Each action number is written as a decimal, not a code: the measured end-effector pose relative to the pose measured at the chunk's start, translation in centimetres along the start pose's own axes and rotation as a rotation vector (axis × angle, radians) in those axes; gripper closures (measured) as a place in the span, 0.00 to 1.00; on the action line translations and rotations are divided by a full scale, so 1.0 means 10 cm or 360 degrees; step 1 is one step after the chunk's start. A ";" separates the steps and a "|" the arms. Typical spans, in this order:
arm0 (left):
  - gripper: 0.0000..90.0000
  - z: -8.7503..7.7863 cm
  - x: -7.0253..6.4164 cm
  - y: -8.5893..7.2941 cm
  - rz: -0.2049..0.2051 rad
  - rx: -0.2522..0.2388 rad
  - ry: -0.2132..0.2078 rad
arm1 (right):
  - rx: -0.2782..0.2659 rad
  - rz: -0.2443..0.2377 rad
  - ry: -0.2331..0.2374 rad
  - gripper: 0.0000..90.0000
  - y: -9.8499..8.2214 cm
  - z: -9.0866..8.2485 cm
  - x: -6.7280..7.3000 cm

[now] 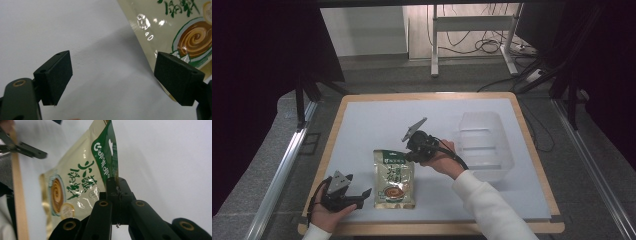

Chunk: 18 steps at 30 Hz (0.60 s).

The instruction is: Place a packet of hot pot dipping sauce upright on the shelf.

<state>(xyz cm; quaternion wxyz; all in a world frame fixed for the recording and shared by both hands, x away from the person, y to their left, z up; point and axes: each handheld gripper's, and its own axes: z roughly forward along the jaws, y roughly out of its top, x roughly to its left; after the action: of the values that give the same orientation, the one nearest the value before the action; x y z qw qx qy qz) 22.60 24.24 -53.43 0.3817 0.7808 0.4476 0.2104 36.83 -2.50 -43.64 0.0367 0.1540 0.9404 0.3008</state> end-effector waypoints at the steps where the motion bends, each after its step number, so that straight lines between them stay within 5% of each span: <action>1: 0.17 0.00 0.00 0.00 0.0002 0.0001 0.0000 | -0.0012 -0.0009 -0.0001 0.99 0.01 -0.05 0.01; 18: 0.17 0.01 0.00 0.00 0.0000 0.0008 0.0009 | -0.0129 -0.0115 0.0056 0.99 0.12 -0.48 0.19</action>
<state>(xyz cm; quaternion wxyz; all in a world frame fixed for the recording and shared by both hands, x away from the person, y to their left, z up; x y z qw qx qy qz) 22.63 24.19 -53.52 0.3785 0.7812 0.4491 0.2115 34.61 -3.59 -39.00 0.0374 0.1129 0.9329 0.3398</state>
